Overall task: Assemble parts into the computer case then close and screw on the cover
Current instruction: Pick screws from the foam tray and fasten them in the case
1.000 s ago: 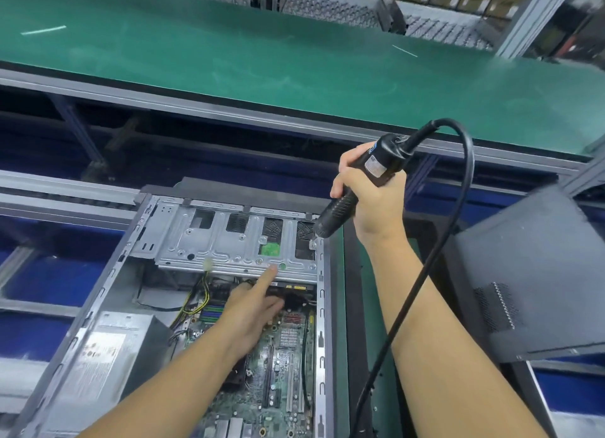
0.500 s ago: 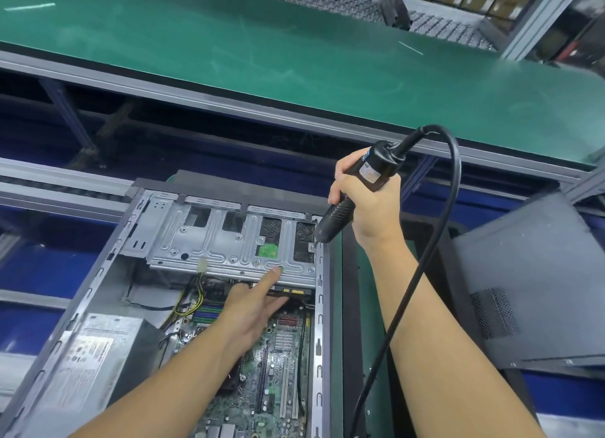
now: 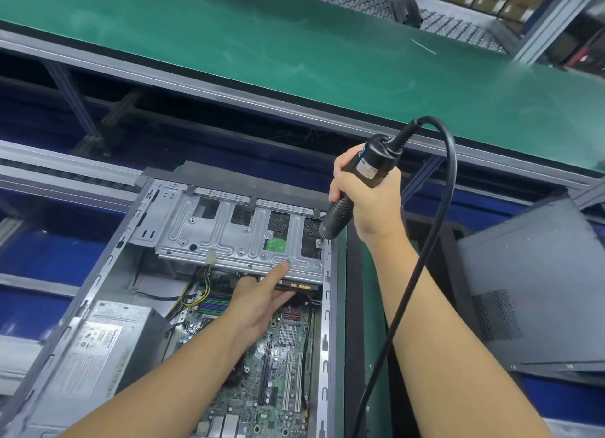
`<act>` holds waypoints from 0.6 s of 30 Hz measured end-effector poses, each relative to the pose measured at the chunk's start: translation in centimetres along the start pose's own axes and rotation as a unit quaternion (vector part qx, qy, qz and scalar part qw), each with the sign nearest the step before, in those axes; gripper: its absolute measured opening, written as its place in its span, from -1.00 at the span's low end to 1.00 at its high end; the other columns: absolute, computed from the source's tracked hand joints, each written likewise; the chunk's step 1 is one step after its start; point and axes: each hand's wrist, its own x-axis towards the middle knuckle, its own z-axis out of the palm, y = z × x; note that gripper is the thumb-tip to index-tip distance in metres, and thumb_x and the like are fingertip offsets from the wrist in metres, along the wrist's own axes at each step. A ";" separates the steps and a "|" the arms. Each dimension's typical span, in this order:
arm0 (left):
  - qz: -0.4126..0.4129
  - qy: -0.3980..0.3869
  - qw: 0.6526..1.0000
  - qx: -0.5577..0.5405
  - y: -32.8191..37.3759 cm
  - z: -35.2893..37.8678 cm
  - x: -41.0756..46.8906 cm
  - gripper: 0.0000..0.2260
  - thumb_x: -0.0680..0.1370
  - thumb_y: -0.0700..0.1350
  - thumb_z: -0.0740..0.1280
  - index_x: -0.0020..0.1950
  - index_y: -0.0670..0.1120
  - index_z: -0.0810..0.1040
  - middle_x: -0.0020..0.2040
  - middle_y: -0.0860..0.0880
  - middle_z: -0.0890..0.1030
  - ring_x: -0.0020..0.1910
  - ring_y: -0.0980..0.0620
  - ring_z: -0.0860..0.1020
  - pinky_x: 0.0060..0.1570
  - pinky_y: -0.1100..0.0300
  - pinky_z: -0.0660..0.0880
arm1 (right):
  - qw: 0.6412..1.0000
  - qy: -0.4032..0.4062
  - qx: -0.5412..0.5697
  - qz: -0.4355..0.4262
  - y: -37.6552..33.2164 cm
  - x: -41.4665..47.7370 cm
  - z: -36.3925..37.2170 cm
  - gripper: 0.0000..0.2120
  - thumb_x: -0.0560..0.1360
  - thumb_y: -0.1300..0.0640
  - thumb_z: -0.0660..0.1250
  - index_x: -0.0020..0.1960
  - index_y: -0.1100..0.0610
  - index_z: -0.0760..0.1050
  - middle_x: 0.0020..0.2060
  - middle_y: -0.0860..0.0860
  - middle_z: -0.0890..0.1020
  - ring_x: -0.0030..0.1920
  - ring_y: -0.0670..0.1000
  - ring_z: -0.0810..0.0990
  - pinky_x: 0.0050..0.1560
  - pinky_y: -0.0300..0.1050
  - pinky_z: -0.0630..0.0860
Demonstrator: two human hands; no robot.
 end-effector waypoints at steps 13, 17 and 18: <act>-0.014 0.001 1.000 -0.005 -0.2 -0.1 0.4 0.13 0.09 0.10 0.65 0.50 -0.25 0.17 0.09 -0.10 0.45 0.07 -0.05 0.60 0.16 0.02 0.59 | 1.000 0.002 -0.014 -0.010 0.0 -0.8 0.6 -0.75 0.36 0.44 0.30 -0.21 0.09 0.53 -0.34 -0.03 0.57 -0.39 0.00 0.51 -0.28 -0.08 0.55; -0.013 0.002 1.000 -0.005 -0.2 -0.1 0.5 0.10 0.13 0.08 0.63 0.50 -0.23 0.15 0.09 -0.12 0.45 0.05 -0.04 0.61 0.15 0.03 0.59 | 1.000 0.018 -0.014 -0.001 0.0 -0.2 0.5 -0.73 0.34 0.41 0.29 -0.24 0.03 0.53 -0.38 -0.01 0.56 -0.42 0.06 0.50 -0.26 -0.02 0.53; -0.014 0.002 1.000 -0.003 -0.2 -0.1 0.5 0.11 0.12 0.09 0.63 0.50 -0.22 0.14 0.09 -0.12 0.45 0.04 -0.04 0.61 0.19 0.00 0.56 | 1.000 0.021 -0.011 0.004 -0.1 -0.1 0.4 -0.74 0.35 0.40 0.29 -0.23 0.04 0.53 -0.38 0.01 0.55 -0.42 0.08 0.49 -0.26 0.01 0.53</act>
